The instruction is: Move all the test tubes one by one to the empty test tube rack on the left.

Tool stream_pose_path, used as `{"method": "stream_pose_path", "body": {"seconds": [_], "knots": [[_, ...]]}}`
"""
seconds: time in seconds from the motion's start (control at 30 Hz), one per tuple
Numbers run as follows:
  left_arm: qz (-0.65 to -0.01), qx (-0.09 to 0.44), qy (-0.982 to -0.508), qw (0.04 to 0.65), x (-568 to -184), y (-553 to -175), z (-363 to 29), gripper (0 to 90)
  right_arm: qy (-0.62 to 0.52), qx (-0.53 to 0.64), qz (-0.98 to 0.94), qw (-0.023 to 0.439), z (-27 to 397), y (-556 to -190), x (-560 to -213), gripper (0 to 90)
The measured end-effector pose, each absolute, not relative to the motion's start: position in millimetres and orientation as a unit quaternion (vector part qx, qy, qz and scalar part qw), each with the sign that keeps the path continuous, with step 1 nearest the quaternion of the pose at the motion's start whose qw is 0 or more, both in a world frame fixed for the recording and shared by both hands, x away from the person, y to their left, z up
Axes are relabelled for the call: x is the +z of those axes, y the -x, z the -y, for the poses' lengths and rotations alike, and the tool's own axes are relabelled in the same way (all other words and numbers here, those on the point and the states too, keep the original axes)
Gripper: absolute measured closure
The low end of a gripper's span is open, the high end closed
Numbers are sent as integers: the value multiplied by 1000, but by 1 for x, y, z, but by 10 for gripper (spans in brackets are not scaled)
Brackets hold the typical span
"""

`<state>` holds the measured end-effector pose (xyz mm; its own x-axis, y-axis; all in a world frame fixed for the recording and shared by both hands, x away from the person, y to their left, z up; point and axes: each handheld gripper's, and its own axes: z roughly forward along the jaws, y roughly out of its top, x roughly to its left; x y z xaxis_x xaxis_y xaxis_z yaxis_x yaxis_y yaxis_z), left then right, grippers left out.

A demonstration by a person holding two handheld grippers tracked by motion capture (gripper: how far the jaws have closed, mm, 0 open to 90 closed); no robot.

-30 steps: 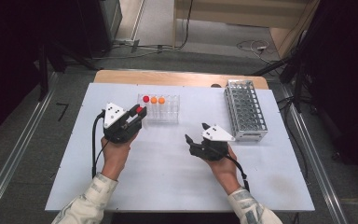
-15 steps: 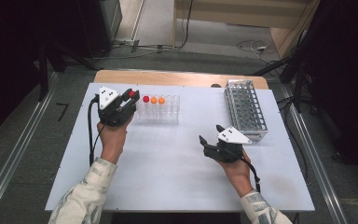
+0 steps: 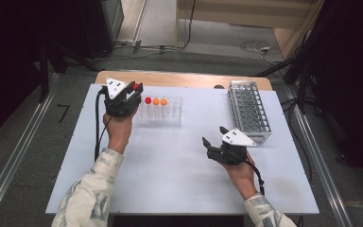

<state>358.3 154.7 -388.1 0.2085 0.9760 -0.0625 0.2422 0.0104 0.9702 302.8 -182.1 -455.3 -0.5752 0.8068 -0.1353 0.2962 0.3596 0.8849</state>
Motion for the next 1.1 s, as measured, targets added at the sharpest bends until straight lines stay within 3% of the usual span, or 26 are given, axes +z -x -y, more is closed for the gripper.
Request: {"method": "stream_pose_path", "body": {"seconds": [0.87,1.1], "knots": [[-527,358,-609,472,-421,-368,-150,695,-360,431,-773,294,182,-303,-457,256],[-529,353,-609,473,-423,-368,-148,608,-360,433,-773,293,183,-303,-456,256]]}}
